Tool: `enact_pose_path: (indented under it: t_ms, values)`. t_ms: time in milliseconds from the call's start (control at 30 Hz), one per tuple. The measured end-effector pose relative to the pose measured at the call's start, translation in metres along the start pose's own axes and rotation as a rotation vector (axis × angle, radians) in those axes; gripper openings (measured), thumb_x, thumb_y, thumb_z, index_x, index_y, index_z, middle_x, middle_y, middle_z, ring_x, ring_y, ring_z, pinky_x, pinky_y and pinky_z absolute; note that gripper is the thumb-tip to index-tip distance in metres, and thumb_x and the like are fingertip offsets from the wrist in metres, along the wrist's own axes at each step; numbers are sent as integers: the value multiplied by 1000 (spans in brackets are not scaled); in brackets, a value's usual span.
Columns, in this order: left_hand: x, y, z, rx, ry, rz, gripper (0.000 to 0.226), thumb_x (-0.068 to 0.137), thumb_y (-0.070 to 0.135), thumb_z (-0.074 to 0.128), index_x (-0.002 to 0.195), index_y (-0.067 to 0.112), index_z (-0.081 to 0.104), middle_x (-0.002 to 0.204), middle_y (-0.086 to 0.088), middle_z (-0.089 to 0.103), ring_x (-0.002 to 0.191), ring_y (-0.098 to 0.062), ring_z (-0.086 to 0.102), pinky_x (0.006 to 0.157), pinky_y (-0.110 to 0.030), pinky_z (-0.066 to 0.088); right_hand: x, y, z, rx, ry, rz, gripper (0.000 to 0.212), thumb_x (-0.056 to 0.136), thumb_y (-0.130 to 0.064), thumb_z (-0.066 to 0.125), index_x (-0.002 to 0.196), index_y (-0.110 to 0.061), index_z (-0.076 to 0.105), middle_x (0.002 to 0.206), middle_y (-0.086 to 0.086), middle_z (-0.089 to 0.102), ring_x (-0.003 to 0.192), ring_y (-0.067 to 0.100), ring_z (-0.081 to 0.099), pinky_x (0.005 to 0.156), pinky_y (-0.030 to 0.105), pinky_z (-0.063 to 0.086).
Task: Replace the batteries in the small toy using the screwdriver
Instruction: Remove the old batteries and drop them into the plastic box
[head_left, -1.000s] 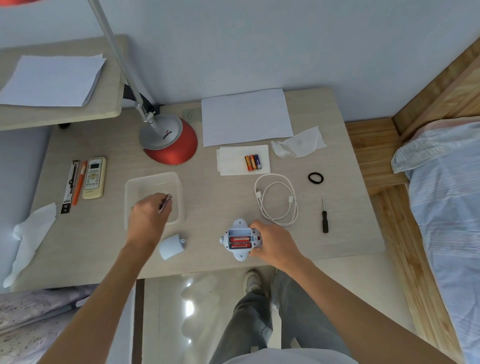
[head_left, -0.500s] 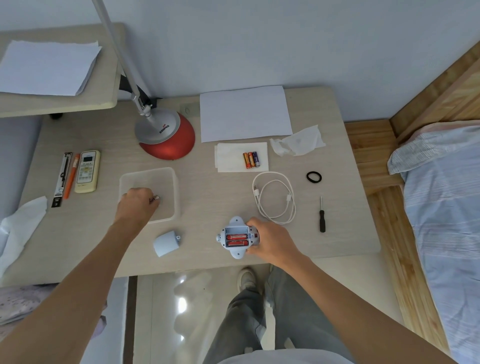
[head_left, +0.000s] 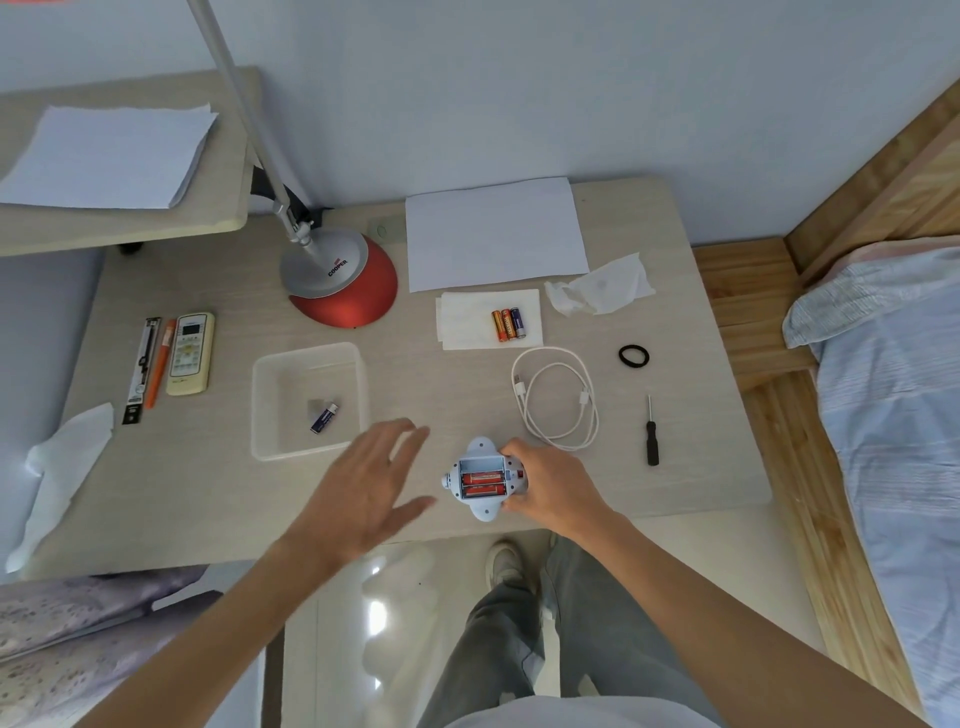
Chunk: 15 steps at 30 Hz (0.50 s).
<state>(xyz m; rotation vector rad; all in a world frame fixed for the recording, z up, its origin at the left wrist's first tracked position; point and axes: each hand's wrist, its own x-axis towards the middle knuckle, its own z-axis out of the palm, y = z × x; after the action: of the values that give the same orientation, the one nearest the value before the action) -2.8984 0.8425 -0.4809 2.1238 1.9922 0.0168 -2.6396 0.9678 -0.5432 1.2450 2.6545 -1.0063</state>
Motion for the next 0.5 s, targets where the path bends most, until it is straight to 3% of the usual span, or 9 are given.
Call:
enact_pose_path:
  t_ms: [167,500]
  values:
    - [10,23,29,4,-62,73,84,92,59,76,157,15,45,154,-13,54,137,-32,58,110,-45,54,0,-1,0,0,18,-6,62,82,-47,87,132,-24,57,115,-4,74,97,13,71,82,23,57]
    - [34,48,57,3,-69,245,69,85,39,90,144,21,58,143,-13,57,119,-28,65,96,-36,62,0,1,-1,-13,5,9,60,84,-49,81,132,-26,55,107,-3,73,91,17,71,81,33,60]
